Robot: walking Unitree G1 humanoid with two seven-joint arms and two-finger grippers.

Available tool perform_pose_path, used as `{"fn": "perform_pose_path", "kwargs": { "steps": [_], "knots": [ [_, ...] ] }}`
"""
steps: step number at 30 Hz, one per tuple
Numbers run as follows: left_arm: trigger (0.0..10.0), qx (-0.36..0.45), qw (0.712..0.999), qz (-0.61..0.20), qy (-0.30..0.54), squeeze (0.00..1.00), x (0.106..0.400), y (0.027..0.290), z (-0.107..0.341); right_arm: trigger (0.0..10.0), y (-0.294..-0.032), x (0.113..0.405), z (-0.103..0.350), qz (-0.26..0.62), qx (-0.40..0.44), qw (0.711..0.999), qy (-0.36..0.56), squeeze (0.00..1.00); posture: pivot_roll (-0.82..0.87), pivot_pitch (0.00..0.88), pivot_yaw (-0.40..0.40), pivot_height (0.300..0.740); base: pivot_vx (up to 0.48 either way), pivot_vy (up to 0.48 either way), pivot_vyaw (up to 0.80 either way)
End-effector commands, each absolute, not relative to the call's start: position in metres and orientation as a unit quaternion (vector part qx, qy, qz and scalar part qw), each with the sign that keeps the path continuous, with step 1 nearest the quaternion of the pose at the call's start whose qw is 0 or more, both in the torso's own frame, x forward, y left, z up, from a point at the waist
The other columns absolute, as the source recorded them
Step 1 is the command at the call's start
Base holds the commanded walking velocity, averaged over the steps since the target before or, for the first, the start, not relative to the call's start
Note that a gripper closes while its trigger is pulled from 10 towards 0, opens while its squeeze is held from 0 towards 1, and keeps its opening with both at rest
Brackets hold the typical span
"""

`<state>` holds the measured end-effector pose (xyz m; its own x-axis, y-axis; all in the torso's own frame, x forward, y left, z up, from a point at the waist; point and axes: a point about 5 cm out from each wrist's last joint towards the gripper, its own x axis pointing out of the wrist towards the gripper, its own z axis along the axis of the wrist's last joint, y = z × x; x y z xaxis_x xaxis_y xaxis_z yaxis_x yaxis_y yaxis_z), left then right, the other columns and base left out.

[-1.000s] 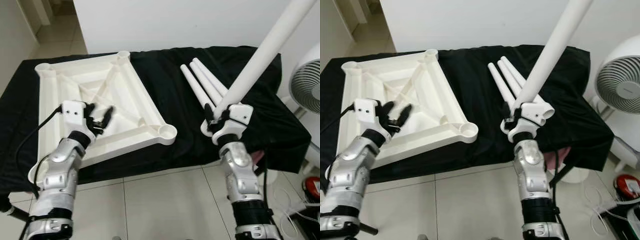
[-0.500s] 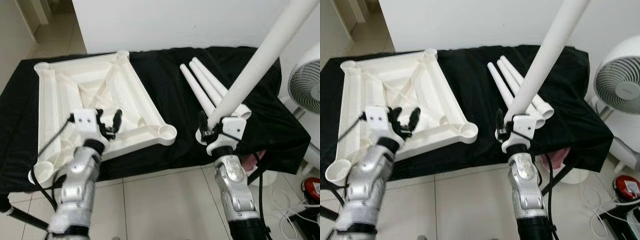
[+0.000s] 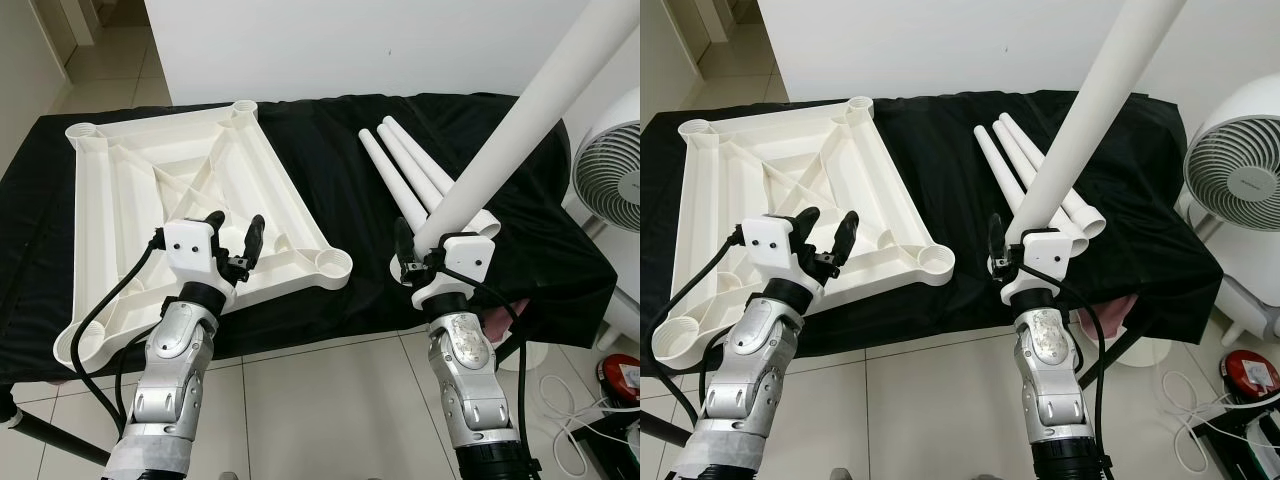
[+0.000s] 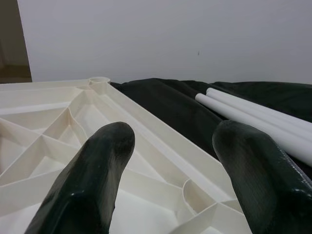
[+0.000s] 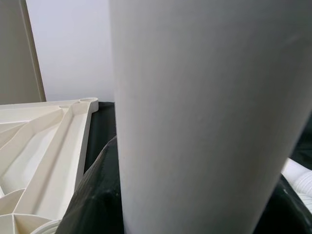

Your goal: Building children table

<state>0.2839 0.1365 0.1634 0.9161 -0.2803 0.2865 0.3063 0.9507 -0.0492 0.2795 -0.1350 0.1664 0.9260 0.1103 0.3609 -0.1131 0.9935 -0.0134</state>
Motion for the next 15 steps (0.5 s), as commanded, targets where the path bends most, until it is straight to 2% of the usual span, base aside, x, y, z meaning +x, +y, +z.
{"fn": "perform_pose_path", "kwargs": {
  "steps": [1,15],
  "knots": [
    [10.0,-0.042,0.98,-0.141,-0.135,0.0,0.2818,0.1385,0.1632,10.0,-0.1316,0.2796,0.17,0.064,0.004,0.979,-0.193,0.0,-0.06,0.0,-0.009,0.74,0.0,0.0,0.0],
    [10.0,-0.049,0.979,-0.14,-0.142,0.0,0.2822,0.1405,0.1662,10.0,-0.1264,0.2835,0.1705,0.075,0.0,0.978,-0.193,0.0,-0.05,0.0,-0.017,0.74,0.0,0.0,0.0]
  ]
}}
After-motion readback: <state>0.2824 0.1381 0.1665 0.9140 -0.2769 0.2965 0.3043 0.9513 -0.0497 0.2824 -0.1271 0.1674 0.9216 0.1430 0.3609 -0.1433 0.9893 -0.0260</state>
